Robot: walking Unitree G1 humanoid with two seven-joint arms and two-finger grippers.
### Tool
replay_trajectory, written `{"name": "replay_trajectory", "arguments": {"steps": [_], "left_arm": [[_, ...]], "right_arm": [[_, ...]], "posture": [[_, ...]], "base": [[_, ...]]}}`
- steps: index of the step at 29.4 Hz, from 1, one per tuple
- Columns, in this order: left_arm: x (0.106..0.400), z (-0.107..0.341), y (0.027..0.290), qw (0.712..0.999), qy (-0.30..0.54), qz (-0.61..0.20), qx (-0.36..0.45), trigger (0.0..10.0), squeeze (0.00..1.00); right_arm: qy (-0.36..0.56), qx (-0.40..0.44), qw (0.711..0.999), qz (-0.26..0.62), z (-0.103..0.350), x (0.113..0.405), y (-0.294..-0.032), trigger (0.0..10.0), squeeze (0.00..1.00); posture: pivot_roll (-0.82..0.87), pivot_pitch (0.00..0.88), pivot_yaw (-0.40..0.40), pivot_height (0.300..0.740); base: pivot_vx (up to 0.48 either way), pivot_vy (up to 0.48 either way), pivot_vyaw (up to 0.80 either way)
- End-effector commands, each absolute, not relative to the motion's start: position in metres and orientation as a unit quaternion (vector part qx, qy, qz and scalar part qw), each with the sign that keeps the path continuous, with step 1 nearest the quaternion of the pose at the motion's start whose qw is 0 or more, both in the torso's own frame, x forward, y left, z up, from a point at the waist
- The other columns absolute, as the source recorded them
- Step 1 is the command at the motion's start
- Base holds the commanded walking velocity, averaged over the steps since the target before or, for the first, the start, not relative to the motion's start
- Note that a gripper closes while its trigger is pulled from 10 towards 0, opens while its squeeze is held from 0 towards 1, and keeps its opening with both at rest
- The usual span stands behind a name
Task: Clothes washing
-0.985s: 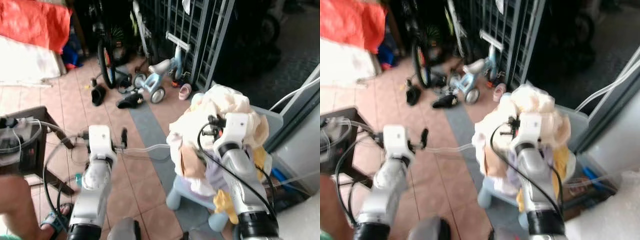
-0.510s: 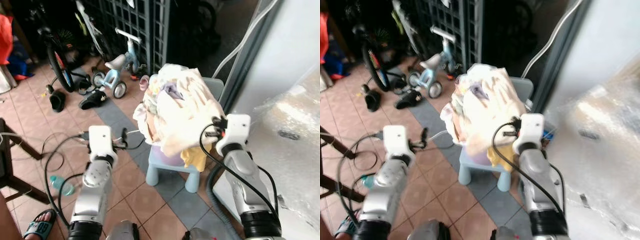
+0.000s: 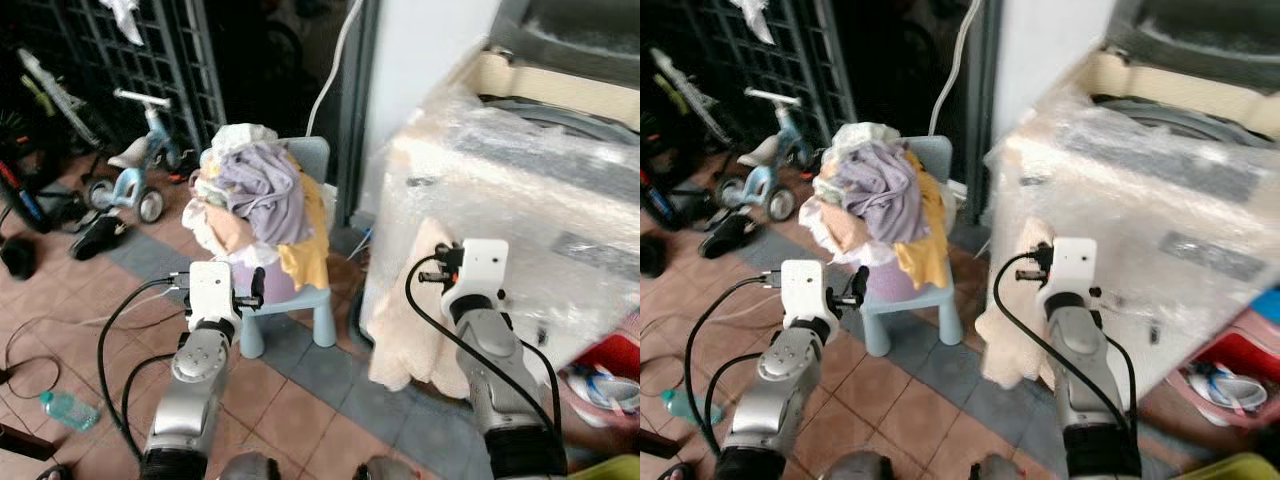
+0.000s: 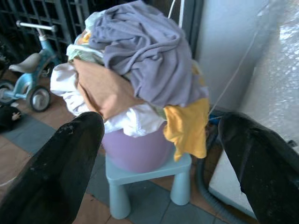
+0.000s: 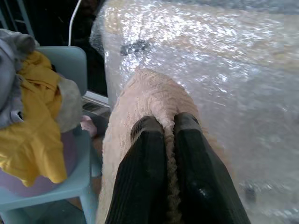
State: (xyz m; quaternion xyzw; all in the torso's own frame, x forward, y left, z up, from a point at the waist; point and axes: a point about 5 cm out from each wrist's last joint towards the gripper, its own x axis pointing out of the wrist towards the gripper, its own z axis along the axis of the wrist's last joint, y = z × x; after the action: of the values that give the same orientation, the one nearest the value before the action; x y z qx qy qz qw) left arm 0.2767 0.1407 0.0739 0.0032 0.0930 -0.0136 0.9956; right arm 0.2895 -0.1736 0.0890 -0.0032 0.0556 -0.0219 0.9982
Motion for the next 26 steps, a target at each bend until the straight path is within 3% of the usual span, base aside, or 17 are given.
{"name": "replay_trajectory", "arguments": {"steps": [1,12,26], "left_arm": [[0.277,0.075,0.145,0.996,0.090,-0.012,0.004,10.0,0.00],[0.277,0.082,0.148,0.998,0.064,-0.008,-0.008,10.0,0.00],[0.281,0.084,0.149,0.999,0.047,-0.005,-0.013,10.0,0.00]], "right_arm": [[0.032,-0.001,0.999,-0.014,0.099,0.294,-0.167,10.0,0.00],[0.024,-0.009,0.999,-0.019,0.102,0.295,-0.171,10.0,0.00],[-0.005,-0.035,0.999,-0.028,0.117,0.305,-0.178,10.0,0.00]], "posture": [[-0.03,0.000,0.015,0.740],[-0.04,0.000,0.018,0.740],[-0.03,0.000,-0.021,0.740]], "base": [[0.000,0.000,0.00],[0.000,0.000,0.00],[0.451,0.000,0.00]]}}
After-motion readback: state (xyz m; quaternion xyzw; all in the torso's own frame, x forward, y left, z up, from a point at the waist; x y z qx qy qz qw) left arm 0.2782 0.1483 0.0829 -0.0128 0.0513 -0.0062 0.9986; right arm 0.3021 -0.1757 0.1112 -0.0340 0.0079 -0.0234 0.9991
